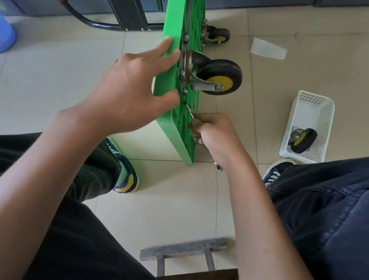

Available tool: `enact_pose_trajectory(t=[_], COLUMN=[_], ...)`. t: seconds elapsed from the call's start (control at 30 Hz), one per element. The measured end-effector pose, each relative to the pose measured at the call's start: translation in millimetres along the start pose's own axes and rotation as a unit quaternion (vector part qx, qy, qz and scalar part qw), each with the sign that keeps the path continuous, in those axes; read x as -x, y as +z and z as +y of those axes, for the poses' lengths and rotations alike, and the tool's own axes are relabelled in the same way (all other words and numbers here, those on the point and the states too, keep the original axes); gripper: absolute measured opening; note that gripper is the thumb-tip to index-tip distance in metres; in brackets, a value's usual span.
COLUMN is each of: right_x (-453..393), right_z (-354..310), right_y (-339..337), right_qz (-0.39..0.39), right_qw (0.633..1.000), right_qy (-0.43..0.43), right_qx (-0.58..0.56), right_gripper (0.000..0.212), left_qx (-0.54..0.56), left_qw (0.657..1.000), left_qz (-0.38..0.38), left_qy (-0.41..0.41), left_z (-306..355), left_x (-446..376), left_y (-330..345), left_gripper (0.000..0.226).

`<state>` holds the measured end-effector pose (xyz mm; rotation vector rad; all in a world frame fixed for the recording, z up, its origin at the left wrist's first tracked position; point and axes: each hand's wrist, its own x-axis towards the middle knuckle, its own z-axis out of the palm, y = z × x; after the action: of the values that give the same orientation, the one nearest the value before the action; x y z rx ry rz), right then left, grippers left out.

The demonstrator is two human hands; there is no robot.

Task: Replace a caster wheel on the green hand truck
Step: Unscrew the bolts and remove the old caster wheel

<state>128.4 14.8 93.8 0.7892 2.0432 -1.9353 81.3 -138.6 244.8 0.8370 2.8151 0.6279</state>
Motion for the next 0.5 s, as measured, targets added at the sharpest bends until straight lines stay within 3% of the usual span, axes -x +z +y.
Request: enact_pose_trajectory(t=[0.27, 0.5], right_x=[7.4, 11.7], right_z=[-13.7, -18.8], right_y=[-0.9, -3.1], right_qz=[-0.014, -0.010], right_qw=[0.987, 0.980], right_qy=[0.044, 0.064], right_qx=[-0.152, -0.190], right_gripper=[0.009, 0.014], left_qx=[0.002, -0.008], left_qw=[1.000, 1.000], left_qz=[-0.003, 0.001], left_qy=[0.002, 0.006], left_z=[-1.5, -3.7], left_x=[0.1, -0.3], left_y=[0.2, 0.9], left_gripper=[0.070, 0.063])
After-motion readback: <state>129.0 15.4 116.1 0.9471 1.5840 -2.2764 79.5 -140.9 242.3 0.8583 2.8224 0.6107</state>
